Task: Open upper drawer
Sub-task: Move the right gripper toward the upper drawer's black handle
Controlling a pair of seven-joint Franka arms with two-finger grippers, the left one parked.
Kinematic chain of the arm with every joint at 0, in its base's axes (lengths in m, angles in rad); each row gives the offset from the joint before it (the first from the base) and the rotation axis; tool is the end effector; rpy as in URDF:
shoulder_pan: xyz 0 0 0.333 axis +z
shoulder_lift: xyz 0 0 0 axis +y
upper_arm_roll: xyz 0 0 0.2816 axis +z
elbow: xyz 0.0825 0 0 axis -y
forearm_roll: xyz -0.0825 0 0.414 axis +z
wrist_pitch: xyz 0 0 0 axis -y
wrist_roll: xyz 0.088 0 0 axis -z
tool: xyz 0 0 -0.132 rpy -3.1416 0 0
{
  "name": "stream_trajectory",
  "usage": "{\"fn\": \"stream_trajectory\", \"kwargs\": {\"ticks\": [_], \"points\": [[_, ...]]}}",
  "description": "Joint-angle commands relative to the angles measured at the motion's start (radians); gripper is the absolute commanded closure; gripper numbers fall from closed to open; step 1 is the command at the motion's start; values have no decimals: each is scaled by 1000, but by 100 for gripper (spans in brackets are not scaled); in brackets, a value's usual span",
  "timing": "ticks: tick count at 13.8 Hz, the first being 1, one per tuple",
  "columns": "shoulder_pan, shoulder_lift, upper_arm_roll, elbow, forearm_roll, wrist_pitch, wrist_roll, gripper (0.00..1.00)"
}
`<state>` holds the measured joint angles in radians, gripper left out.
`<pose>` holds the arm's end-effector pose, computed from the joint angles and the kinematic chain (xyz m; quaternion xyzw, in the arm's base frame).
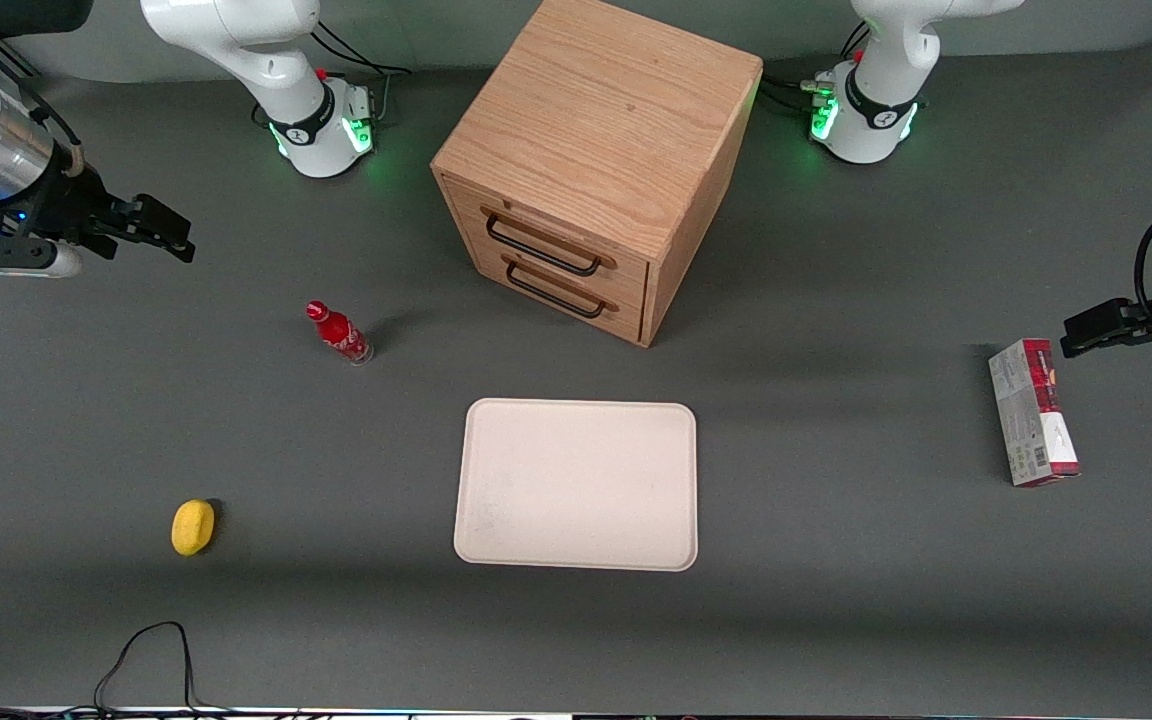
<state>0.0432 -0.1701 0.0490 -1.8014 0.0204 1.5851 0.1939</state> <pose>0.5311 0.0532 0.5458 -0.9984 0.0516 0.0238 0.0027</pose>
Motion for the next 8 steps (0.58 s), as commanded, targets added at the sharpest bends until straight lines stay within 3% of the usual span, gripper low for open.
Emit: {"fn": "stream_trajectory", "kwargs": {"ticks": [1,4,8], "points": [[-23,34,17,47,7,-34,-36,0],[-22,142,40,175,15,-54,-27,0],[-20,319,282,364,19,-63,-39,0]]}}
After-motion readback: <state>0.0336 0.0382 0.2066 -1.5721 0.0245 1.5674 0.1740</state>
